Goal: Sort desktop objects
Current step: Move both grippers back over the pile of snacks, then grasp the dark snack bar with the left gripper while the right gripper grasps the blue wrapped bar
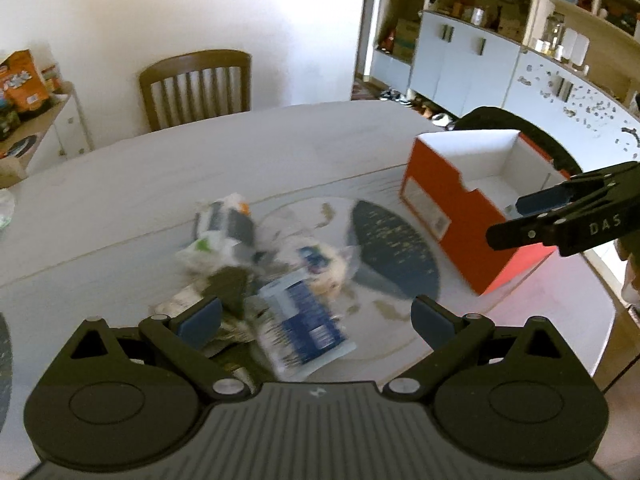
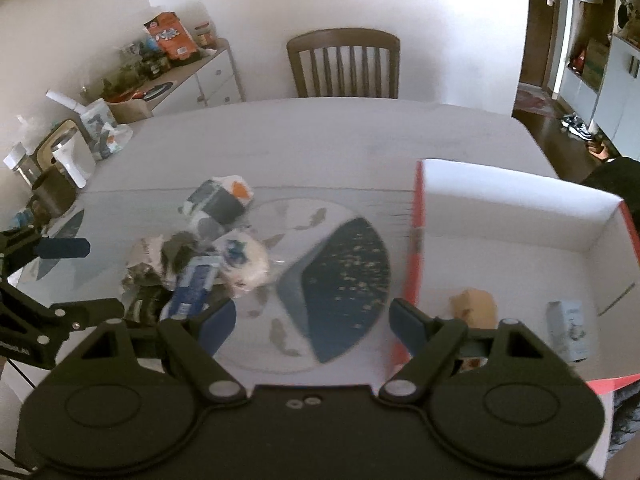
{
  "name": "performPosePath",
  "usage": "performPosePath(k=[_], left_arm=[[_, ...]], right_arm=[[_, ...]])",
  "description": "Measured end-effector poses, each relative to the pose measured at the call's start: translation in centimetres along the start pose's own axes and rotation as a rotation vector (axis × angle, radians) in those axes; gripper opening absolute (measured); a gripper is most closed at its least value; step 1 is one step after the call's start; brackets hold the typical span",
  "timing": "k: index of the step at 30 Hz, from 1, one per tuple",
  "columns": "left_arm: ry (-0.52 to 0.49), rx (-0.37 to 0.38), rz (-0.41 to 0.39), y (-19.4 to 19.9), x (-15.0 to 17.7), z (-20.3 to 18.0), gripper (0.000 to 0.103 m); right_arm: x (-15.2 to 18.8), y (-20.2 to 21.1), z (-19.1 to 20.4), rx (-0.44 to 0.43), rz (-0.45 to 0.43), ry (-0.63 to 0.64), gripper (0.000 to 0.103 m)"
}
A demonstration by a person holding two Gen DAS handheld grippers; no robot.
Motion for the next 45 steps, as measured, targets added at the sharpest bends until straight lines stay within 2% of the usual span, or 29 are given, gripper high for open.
performPosePath(k=[11,17,26,35,45], left_arm=[[0.069,-0.071,0.020,-1.4,2.4,4.7,0.101],[0.146,-0.095,0.037,-2.9,3.2,6.4,0.101],[0.198,-0.126,0.038,-5.2,3.9,7.8,0.101],[0.202,-0.152,0.040,-6.7,4.4,7.7,0.100],[0.223,-0.172,0.039,-7.5,4.6,7.8,0.088]], right_arm=[[-0.4,-3.7,4.4,-0.012,0.034,-0.024,0.084],[-0.8,-5.6,6.2,-0.015,0.049,-0.015,0.084],[-1.9,-8.0,8.3,-0.027,0.058,-0.015,0.083],[-3.0,-11.1,10.1,-0.050,0.083,-0.014,0.081],[-3.0,-13.8,10.5,-0.036,0.135,-0.022,0.074]])
Point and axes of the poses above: each gripper's, at about its wrist camera, not at the fingertips, and y roughly against the way its jaws point, z to its left, x to its underside, the point moved 3 cm from there along -y, roughly the way its jaws point, and after that the axes turned 14 degrees about y, right-handed, at the moved point
